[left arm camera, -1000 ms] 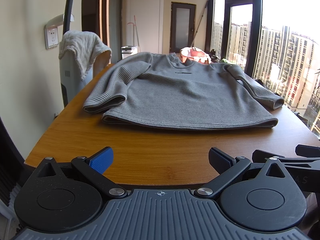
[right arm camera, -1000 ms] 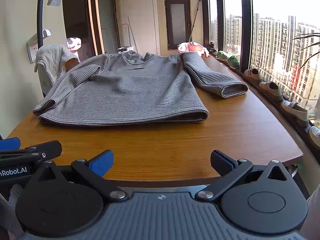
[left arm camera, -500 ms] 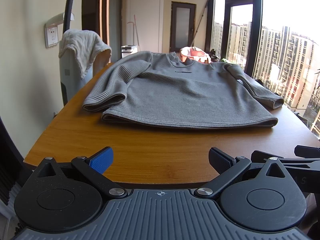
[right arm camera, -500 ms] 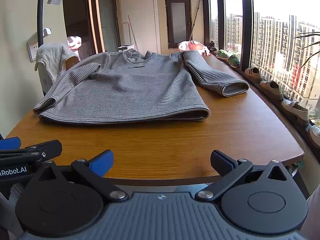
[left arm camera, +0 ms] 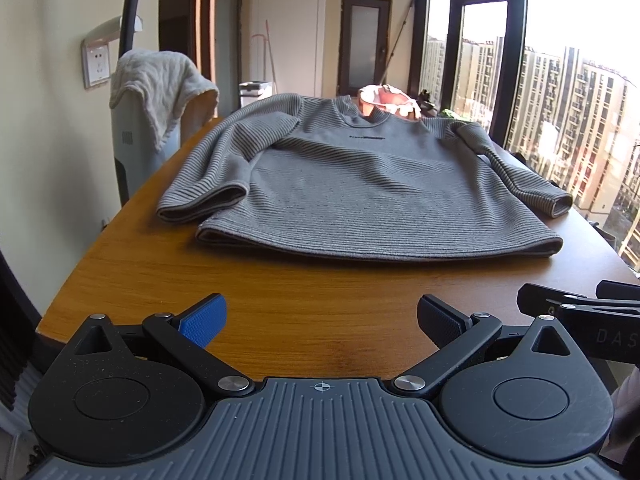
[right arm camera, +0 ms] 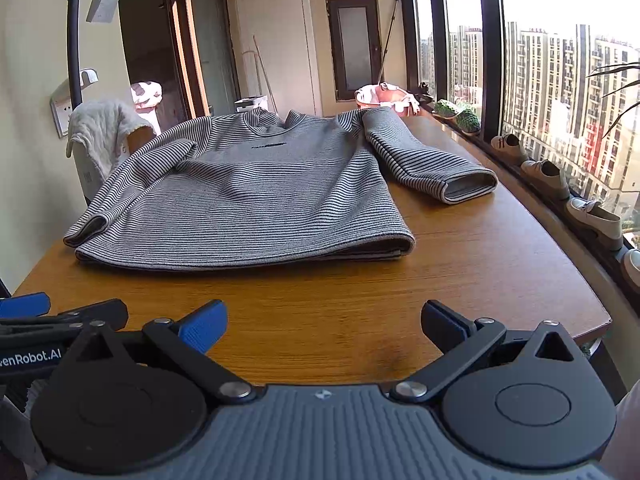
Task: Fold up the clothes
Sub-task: 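Move both grippers in over the flat sweater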
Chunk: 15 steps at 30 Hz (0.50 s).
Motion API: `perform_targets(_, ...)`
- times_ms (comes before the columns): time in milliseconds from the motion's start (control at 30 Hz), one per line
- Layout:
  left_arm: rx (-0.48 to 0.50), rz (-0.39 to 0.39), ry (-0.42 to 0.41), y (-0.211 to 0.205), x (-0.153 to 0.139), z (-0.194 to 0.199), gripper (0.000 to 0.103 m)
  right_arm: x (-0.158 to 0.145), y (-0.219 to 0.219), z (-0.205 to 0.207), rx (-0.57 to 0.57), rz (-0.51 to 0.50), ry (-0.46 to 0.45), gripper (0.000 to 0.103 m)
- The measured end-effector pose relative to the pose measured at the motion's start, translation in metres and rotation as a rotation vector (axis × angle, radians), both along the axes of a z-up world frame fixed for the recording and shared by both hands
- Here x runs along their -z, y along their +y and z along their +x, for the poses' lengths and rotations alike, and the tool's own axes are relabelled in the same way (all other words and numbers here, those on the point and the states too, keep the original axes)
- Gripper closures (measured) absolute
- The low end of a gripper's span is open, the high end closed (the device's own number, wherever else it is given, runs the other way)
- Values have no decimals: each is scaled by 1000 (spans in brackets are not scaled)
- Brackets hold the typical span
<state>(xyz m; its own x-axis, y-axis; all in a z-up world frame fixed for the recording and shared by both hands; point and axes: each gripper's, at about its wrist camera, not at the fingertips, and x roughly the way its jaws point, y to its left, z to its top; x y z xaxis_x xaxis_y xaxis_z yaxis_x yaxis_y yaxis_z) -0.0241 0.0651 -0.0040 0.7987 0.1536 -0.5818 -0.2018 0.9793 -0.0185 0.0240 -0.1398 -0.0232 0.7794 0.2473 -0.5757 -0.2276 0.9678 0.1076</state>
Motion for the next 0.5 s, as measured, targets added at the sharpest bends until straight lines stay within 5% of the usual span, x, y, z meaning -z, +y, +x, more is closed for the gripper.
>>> perform_targets(233,92,9,19,10,-17,45,0,-12,-1,49,-27,31,9,0)
perform_targets(500,152,-61,92,35,-20,150,0,-15,31,152,-102,80,79,0)
